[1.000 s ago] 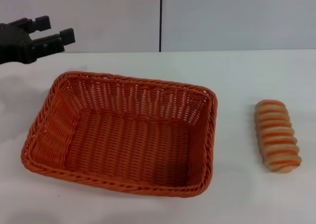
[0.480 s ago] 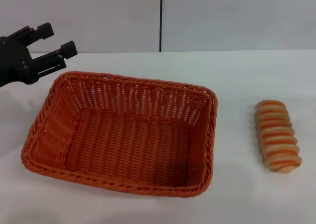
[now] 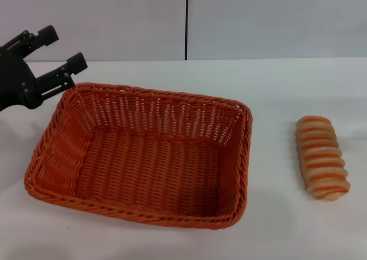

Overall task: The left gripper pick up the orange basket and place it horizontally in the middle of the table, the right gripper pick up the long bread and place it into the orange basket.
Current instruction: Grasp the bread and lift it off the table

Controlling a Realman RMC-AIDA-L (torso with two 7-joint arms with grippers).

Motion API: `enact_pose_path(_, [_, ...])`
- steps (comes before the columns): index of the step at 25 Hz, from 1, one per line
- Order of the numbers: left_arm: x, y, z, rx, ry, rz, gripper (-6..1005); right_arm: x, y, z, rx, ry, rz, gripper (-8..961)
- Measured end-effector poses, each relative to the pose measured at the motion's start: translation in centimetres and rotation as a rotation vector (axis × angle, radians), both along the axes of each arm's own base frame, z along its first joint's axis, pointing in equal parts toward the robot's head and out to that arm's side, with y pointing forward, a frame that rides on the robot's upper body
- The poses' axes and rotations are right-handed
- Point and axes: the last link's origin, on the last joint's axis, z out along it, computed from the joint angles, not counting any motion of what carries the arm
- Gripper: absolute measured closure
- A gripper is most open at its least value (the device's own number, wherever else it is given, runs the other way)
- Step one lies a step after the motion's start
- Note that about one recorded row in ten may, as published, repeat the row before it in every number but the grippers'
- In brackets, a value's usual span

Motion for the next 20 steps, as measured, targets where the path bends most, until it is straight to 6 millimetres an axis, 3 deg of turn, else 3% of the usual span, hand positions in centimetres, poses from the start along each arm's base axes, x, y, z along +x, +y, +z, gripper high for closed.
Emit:
enact_pose_path(9, [0.1, -0.2, -0.7, 0.006, 0.033, -0.032, 189, -1.9, 3.3, -4.6, -0.137, -0.061, 0.067, 150])
enact_pose_path(14, [-0.2, -0.1, -1.1, -0.003, 0.024, -0.023, 189, -2.4, 4.1, -6.4, -0.171, -0.097, 0.086, 161])
enact_pose_path(20, [-0.1, -0.1, -1.1, -0.005, 0.023, -0.027, 189, -2.2, 4.3, -7.3, -0.171, -0.106, 0.077, 174])
